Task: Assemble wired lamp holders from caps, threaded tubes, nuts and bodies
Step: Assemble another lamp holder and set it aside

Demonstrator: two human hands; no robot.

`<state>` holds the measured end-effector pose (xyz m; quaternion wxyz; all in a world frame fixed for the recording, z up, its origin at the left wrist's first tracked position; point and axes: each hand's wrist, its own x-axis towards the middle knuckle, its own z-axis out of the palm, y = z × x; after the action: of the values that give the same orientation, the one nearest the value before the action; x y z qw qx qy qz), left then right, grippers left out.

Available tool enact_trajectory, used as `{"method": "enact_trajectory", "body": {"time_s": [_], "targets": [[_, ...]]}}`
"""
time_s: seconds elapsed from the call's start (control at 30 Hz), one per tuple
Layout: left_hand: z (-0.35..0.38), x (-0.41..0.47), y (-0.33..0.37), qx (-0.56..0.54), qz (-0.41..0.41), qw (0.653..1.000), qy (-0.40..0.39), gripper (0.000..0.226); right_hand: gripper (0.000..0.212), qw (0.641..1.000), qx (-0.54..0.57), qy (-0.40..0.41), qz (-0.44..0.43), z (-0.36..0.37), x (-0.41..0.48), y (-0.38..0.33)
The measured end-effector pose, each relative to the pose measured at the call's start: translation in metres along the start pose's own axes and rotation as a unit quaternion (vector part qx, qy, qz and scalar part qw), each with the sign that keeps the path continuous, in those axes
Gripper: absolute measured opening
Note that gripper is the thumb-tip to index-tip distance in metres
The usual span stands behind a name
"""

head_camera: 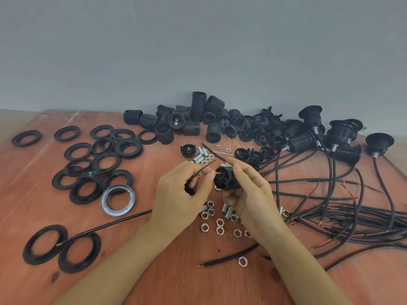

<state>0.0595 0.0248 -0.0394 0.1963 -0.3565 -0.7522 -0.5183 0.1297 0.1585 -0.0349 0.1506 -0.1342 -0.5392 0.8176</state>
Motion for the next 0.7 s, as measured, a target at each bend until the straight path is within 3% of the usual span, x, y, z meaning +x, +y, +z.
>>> {"method": "enact_trajectory", "body": {"time_s": [0.27,0.7], "targets": [[0.0002,0.0003,-0.0031,0.01,0.016,1.0,-0.012,0.006,0.033,0.993,-0.104,0.024,-0.058,0.0006,-0.0028,0.0019],[0.0021,-0.0018,-0.0086,-0.004,0.027,1.0,-0.003,0.013,0.036,0.991,-0.111,0.023,-0.07,0.0018,-0.0035,0.0031]]}}
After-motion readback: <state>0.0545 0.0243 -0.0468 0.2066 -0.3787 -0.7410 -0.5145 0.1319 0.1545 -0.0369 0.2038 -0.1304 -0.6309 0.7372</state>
